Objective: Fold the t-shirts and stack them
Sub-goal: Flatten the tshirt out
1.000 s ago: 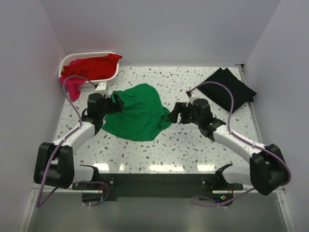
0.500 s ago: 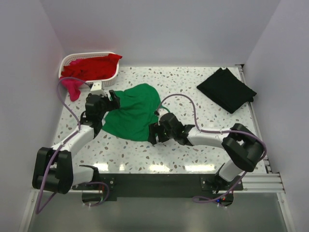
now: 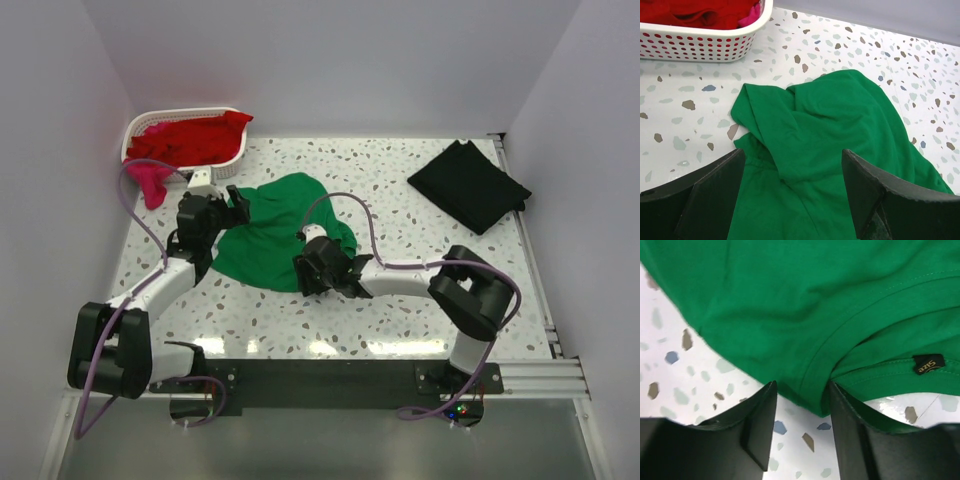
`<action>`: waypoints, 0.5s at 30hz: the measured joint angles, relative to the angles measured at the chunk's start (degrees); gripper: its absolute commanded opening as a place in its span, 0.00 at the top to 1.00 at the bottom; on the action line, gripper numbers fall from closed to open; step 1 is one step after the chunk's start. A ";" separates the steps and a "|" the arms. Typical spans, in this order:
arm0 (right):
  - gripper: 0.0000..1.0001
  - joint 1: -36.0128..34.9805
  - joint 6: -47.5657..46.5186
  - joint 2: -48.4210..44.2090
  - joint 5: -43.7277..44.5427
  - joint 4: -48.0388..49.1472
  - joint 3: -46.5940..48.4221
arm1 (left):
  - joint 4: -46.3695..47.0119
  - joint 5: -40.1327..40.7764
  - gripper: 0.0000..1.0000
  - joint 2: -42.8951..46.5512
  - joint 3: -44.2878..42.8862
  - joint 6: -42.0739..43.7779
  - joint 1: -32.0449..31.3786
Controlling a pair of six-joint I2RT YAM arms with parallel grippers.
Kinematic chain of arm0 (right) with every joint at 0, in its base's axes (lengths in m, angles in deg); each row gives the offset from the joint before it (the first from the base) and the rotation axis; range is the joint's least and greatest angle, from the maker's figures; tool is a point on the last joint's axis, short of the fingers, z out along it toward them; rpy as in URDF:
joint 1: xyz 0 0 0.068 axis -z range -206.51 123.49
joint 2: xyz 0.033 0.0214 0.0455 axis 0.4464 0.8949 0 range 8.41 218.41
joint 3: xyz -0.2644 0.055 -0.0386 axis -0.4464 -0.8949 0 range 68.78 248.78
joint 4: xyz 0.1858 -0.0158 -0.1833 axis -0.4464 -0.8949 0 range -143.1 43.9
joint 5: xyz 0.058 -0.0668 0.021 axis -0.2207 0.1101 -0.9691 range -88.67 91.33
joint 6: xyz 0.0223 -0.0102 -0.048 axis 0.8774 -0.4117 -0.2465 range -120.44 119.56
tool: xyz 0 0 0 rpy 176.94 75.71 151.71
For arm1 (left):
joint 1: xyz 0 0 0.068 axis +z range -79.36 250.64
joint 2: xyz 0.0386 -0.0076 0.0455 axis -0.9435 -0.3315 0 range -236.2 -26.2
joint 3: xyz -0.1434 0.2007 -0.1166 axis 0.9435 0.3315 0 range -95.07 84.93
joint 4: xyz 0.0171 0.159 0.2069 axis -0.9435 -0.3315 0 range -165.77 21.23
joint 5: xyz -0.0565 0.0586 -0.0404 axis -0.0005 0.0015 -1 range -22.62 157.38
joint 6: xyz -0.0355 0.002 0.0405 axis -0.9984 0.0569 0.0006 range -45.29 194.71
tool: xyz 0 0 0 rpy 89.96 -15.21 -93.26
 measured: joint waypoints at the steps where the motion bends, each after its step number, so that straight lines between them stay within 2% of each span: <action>1: 0.56 -0.07 -0.11 0.46 1.09 -1.18 0.87 | 0.00 -0.07 0.17 0.00 0.00 0.00 0.00; 3: 0.60 -0.28 -0.24 1.40 2.49 -2.71 1.75 | 0.02 -0.20 0.17 0.00 0.00 0.00 0.00; 6: 0.72 -0.39 -0.39 1.46 4.48 -5.14 2.43 | 0.02 -0.24 0.17 0.00 0.00 0.00 0.00; 7: 0.84 -0.42 -0.37 1.46 5.25 -5.99 2.45 | 0.02 -0.24 0.17 0.00 0.00 0.00 0.00; 10: 1.00 -0.42 -0.02 1.46 7.19 -7.96 2.69 | 0.02 -0.28 0.17 0.00 0.00 0.00 0.00; 15: 1.00 -0.50 0.04 1.46 11.52 -11.91 3.85 | 0.00 -0.31 0.17 0.57 0.15 0.00 0.00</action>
